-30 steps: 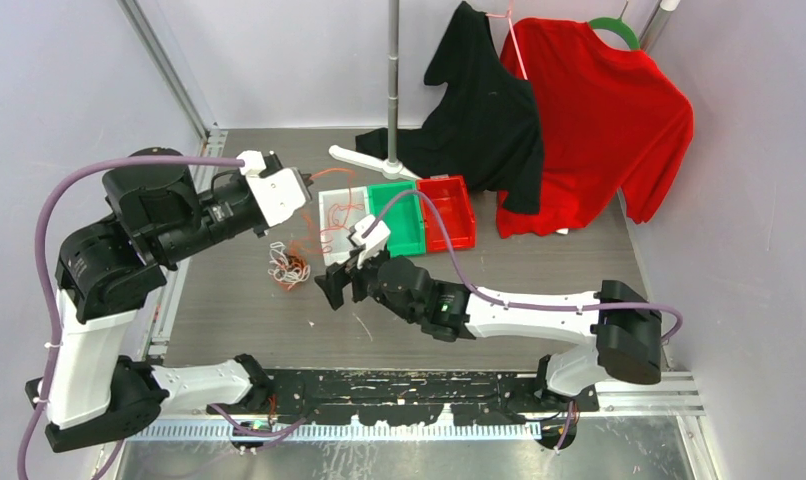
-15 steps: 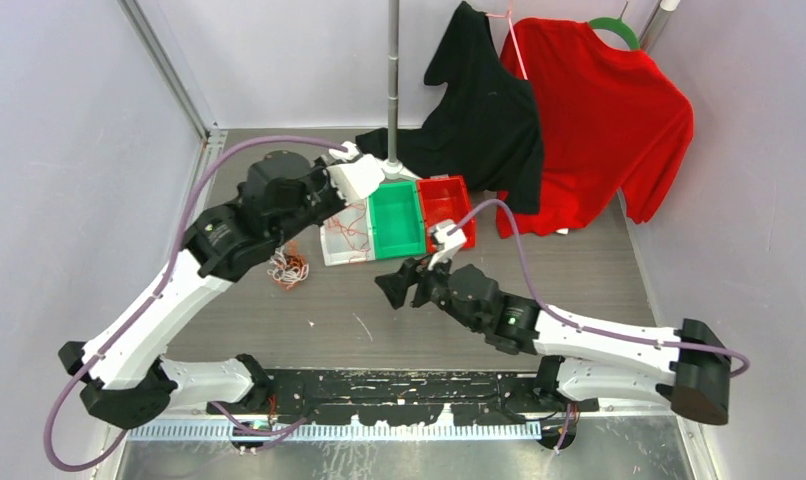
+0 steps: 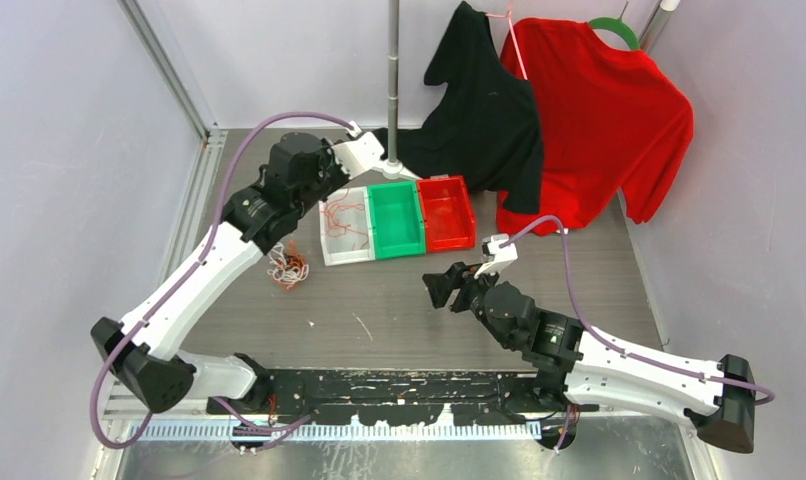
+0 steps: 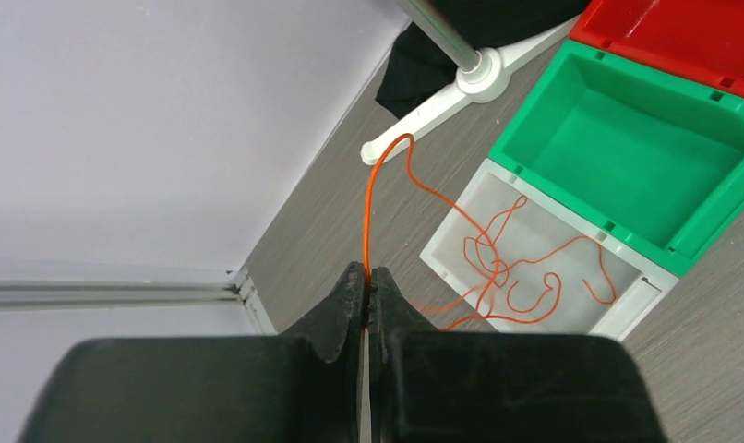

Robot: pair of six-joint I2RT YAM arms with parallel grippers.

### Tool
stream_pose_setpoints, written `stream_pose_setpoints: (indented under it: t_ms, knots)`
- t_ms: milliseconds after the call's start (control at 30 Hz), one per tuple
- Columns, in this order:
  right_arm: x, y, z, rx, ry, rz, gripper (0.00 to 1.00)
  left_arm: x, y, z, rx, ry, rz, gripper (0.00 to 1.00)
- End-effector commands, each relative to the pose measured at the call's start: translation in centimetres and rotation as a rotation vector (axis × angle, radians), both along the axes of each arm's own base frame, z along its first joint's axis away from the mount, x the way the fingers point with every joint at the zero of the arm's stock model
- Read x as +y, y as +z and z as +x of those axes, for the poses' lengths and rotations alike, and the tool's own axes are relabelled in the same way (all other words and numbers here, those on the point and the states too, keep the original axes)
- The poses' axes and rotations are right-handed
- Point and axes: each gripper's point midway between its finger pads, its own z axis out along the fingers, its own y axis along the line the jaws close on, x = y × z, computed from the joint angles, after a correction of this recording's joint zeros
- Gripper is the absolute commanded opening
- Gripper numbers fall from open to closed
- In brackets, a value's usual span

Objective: Untangle the cables
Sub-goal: Place the cable in the bin.

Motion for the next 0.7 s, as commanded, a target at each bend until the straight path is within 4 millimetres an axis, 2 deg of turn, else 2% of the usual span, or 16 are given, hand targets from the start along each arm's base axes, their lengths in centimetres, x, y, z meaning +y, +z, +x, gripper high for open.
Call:
stream_pose_setpoints:
  t_ms: [0, 167, 300, 433, 533, 667]
  knots:
    - [-0.7, 0.2, 0.6, 0.003, -0.058, 0.012, 0.68, -1.2, -0.9, 2.1, 0.002, -0.015, -0.060, 0.00]
    - [-0.7, 0.7, 0.9, -0.007, -0.071, -0.010, 0.68, -2.6, -4.6, 3.0, 0.096, -0.043, -0.060, 0.00]
    - [-0.8, 0.9, 1.1, -0.016, -0.078, -0.013, 0.68, -4.0, -5.1, 3.7, 0.167, -0.052, -0.112, 0.00]
    - [-0.9, 0.8, 1.2, -0.019, -0.083, -0.020, 0.69, -5.2, -4.4, 3.9, 0.194, -0.080, -0.150, 0.00]
    - [-0.8, 0.6, 1.2, -0.019, -0.080, -0.020, 0.69, -6.1, -3.8, 3.3, 0.212, -0.107, -0.153, 0.00]
    - [-0.8, 0.4, 1.1, -0.014, -0.072, -0.021, 0.69, -6.9, -1.3, 3.0, 0.037, -0.115, -0.056, 0.00]
